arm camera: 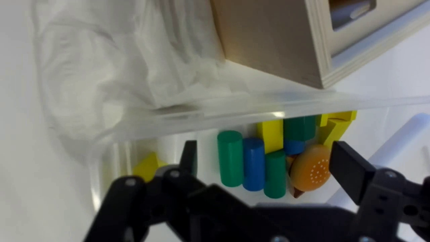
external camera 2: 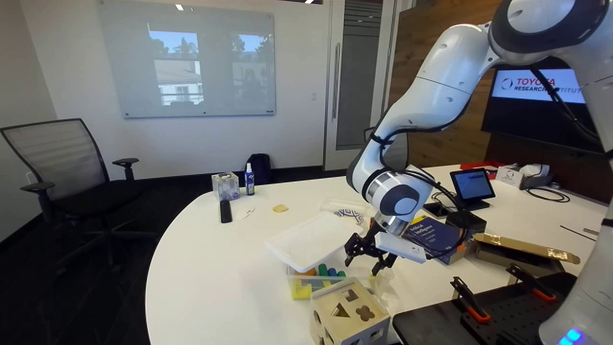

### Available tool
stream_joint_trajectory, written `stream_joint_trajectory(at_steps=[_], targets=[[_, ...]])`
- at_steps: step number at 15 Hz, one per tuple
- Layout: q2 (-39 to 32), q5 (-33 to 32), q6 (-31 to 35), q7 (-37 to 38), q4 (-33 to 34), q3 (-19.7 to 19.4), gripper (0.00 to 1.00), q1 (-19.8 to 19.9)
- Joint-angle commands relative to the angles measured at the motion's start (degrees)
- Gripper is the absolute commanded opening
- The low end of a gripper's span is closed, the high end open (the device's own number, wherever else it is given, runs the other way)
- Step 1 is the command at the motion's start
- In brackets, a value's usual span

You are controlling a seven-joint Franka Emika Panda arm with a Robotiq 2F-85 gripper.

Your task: Open the clear container then remove the wooden box from the container.

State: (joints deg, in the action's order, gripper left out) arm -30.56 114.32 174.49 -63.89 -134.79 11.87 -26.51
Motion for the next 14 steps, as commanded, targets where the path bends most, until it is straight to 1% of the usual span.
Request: stream_joint_trajectory(at_steps=[1, 4, 6, 11, 14], targets=[[-1.50, -6.34, 4.00, 4.91, -0.97, 1.80, 1.00, 1.00], [-3.53, -8.18, 5.35, 5.48, 0.44, 0.37, 1.00, 0.37], [-4.72, -7.49, 5.32, 4.72, 1.79, -0.67, 1.00, 0.11], [-9.62, -7.85, 7.55, 5.28, 5.54, -1.69, 1.00, -0.75], [-11.49, -7.78, 10.76, 5.06, 7.53, -1.74, 1.00, -1.39]])
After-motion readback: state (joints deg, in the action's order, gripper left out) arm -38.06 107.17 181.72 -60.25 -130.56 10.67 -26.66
